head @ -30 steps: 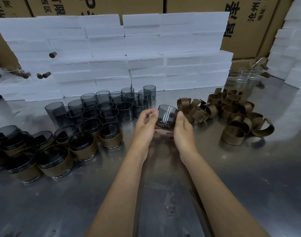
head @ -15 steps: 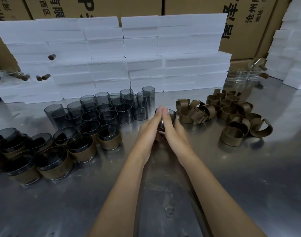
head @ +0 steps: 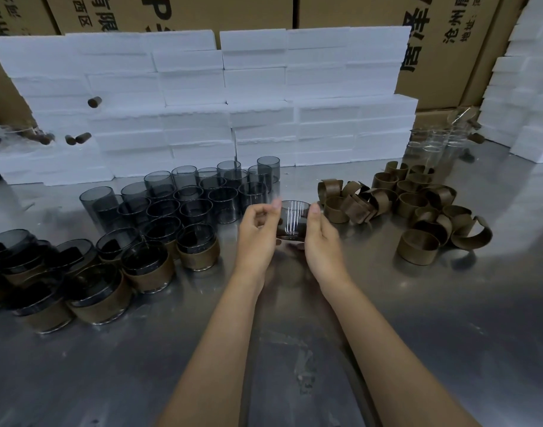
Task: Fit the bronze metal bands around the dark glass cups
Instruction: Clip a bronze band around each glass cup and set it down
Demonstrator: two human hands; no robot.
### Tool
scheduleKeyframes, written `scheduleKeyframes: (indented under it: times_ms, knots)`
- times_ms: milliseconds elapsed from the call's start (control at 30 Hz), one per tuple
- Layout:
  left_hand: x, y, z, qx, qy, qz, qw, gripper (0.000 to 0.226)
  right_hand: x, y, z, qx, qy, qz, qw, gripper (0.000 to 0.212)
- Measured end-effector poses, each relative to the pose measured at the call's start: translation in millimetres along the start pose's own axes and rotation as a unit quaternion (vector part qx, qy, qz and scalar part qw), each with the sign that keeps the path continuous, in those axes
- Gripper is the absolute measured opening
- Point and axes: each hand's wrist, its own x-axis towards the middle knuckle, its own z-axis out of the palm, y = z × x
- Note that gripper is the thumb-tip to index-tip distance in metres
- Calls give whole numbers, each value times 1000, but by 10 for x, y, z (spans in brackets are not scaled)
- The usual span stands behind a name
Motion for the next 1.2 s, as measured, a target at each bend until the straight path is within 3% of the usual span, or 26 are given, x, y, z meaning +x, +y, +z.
scheduleKeyframes:
  times_ms: [133,233,267,433,500,667,733,1000,1100,1200]
  knots:
    - [16,9,10,-14,2,-32,999,25,1,-32,-28,30,23,9,999,33]
    - [-10,55,13,-66,-4,-70,995,36,-18,-77,-45,58,3,10,998,16]
    - [-13,66,8,-83,-14,-75,994,37,-28,-93,-37,59,-13,14,998,18]
    - [-43,92,29,-56,-68,-116,989,49,-110,-117,5,27,-100,28,994,75]
    - [-57,86,71,-37,-75,-112,990,50,-124,-128,-7,12,-102,29,994,75]
    - [-73,96,103,-30,-42,-74,996,80,-128,-143,1,-18,-72,15,997,60]
    - [-69,86,70,-31,-37,-69,996,75,-140,-155,2,-26,-55,7,998,50]
    - [-52,79,29,-29,-13,-62,998,48,-74,-169,-61,37,-24,12,999,49]
    - [-43,104,36,-50,-30,-52,997,28,-45,-158,-72,94,-32,43,994,45]
    - [-37,107,38,-68,-55,-36,996,27,-31,-159,-82,147,-59,96,983,55]
